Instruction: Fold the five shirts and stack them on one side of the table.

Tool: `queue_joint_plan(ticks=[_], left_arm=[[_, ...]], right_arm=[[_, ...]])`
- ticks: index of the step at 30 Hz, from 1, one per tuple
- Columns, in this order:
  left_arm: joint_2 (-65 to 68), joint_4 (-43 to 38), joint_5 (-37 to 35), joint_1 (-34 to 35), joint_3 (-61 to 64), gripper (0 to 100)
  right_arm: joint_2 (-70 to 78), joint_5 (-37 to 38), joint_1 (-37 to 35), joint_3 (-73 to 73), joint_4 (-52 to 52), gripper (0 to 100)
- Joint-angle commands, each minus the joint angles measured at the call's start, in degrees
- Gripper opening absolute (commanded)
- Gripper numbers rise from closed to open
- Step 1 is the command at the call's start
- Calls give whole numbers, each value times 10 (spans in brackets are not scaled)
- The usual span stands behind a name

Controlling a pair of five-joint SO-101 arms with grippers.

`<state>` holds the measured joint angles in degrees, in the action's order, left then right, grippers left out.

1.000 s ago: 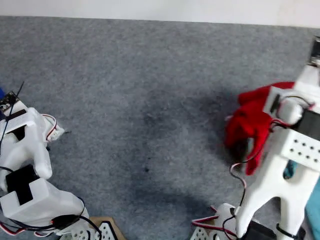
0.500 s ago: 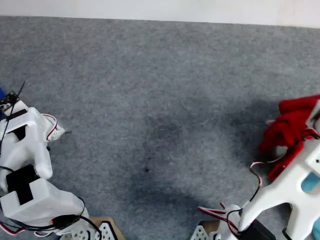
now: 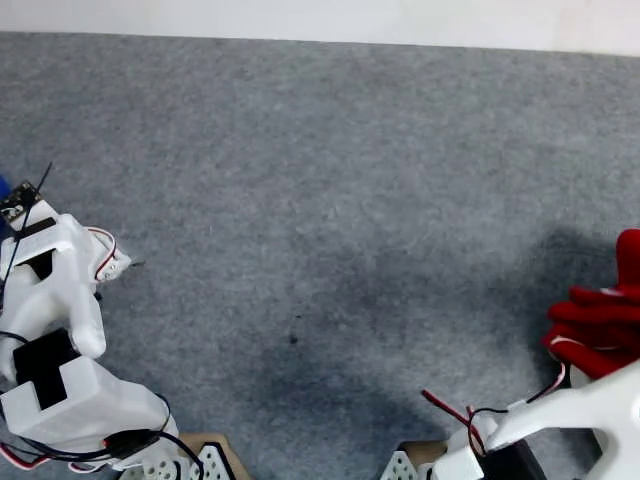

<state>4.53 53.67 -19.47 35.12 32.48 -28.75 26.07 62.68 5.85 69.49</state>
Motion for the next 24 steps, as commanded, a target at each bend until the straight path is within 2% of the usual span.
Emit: queue_joint_plan(ticks=[1, 6, 12, 15, 24], left_arm=[[-23, -5, -4, -15, 1, 316], [-23, -5, -4, -15, 1, 316], [-23, -5, -4, -15, 1, 316], [-23, -5, -4, -15, 1, 316], [-23, -5, -4, -15, 1, 316]], right_arm=[[-19, 40, 54, -3, -12, 6], [-19, 127, 122, 4, -11, 6], [-20, 270, 187, 111, -22, 6], [-20, 286, 210, 175, -81, 6], [-20, 296, 211, 327, -267, 10]])
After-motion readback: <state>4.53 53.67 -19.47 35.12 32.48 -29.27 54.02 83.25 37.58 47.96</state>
